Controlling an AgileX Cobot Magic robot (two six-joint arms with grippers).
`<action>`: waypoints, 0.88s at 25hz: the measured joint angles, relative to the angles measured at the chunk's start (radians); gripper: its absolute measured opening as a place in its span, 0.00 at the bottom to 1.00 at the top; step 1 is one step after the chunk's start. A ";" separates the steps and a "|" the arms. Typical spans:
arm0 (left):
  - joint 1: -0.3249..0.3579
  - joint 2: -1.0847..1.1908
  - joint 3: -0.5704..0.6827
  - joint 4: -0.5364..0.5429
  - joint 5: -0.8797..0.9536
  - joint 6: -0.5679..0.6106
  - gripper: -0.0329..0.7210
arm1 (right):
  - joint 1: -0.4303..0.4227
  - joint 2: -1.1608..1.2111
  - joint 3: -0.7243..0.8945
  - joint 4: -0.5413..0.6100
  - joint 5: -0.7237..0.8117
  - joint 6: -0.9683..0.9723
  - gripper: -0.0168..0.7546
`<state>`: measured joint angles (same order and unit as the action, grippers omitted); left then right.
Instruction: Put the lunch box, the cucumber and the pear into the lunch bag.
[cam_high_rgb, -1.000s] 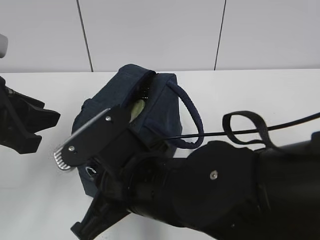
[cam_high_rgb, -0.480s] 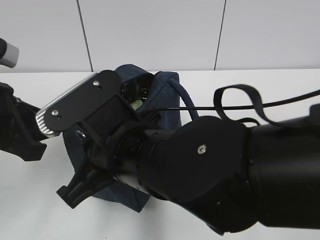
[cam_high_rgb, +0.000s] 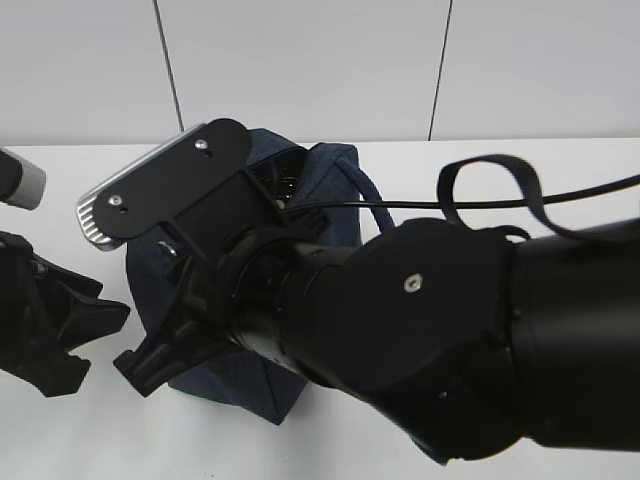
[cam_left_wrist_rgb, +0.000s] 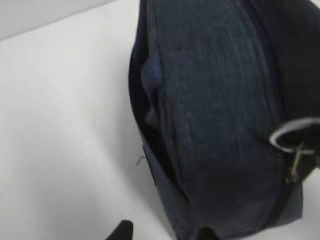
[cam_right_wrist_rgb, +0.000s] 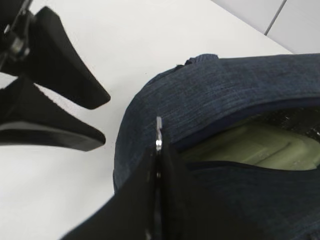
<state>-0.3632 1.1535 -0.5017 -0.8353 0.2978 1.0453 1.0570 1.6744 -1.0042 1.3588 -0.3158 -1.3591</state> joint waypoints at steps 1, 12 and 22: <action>0.000 -0.001 0.001 -0.066 0.010 0.066 0.36 | 0.000 0.000 0.000 0.001 0.000 0.000 0.02; 0.117 0.000 0.001 -0.327 0.170 0.368 0.36 | 0.000 0.000 -0.023 0.048 0.011 0.000 0.02; 0.147 0.147 0.001 -0.547 0.245 0.619 0.36 | 0.000 0.000 -0.023 0.050 0.025 0.000 0.02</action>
<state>-0.2161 1.3002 -0.5005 -1.3818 0.5428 1.6643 1.0570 1.6744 -1.0274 1.4087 -0.2906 -1.3591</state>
